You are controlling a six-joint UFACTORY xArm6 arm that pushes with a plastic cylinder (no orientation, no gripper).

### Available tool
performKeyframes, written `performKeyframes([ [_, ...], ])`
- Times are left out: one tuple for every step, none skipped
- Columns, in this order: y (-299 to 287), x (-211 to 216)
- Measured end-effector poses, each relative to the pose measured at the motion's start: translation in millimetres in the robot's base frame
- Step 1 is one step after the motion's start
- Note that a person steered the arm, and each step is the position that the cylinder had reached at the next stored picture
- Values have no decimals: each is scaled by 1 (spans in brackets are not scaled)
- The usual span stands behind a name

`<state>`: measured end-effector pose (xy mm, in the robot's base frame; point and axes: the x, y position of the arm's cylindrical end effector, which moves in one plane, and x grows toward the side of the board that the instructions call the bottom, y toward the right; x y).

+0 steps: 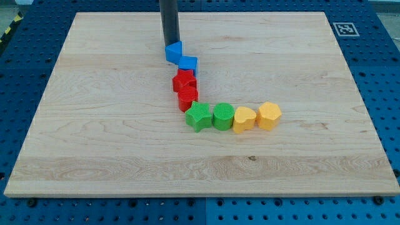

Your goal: Move blue triangle above the blue cube

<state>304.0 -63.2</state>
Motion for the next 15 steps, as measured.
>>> performKeyframes([
  [-4,0],
  [-25,2],
  [-28,7],
  [-28,14],
  [-28,22],
  [-28,22],
  [-24,22],
  [-17,22],
  [-12,22],
  [-10,22],
  [-4,22],
  [2,26],
  [8,28],
  [12,22],
  [12,-26],
])
